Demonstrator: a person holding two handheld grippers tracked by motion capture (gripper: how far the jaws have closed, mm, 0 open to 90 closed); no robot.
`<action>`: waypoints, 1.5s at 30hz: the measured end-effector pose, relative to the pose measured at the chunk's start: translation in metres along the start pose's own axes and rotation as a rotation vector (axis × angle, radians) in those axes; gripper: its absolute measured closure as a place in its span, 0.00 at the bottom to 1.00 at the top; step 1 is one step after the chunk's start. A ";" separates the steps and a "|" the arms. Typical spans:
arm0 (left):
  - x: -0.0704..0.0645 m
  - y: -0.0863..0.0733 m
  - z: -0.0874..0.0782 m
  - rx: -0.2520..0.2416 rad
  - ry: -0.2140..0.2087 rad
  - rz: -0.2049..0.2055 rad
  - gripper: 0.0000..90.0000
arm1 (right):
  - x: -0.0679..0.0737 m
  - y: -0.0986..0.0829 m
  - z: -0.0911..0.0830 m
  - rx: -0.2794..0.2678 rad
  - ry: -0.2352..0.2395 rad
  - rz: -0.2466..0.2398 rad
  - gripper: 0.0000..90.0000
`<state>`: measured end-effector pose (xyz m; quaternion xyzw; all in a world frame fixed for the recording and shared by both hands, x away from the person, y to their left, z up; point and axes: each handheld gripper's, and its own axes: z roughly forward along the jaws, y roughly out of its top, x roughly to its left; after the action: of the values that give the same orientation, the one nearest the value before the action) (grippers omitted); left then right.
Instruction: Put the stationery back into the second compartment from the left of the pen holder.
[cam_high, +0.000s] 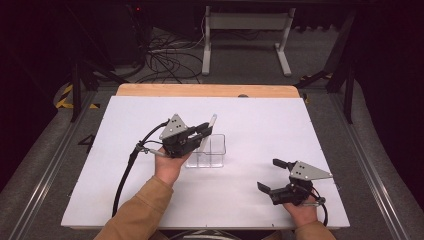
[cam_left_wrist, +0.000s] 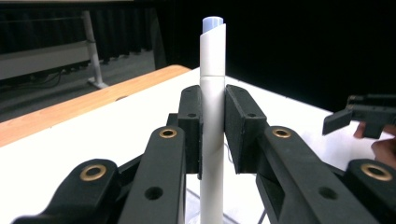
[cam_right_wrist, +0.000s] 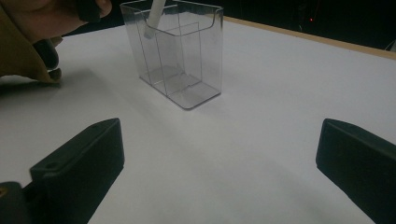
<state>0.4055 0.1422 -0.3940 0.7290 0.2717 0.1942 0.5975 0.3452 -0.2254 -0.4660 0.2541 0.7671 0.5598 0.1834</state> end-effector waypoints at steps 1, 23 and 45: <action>0.000 0.000 0.000 0.000 0.000 0.000 0.86 | 0.000 0.001 0.000 -0.007 0.002 0.002 0.02; -0.004 0.021 -0.038 -0.035 0.013 0.071 0.19 | -0.003 0.002 0.005 -0.015 0.016 0.006 0.02; -0.004 0.019 -0.077 0.009 -0.022 0.061 0.05 | -0.002 0.002 0.005 -0.015 0.019 0.004 0.02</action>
<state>0.3584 0.1963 -0.3594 0.7417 0.2434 0.2030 0.5912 0.3499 -0.2227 -0.4655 0.2490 0.7641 0.5681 0.1769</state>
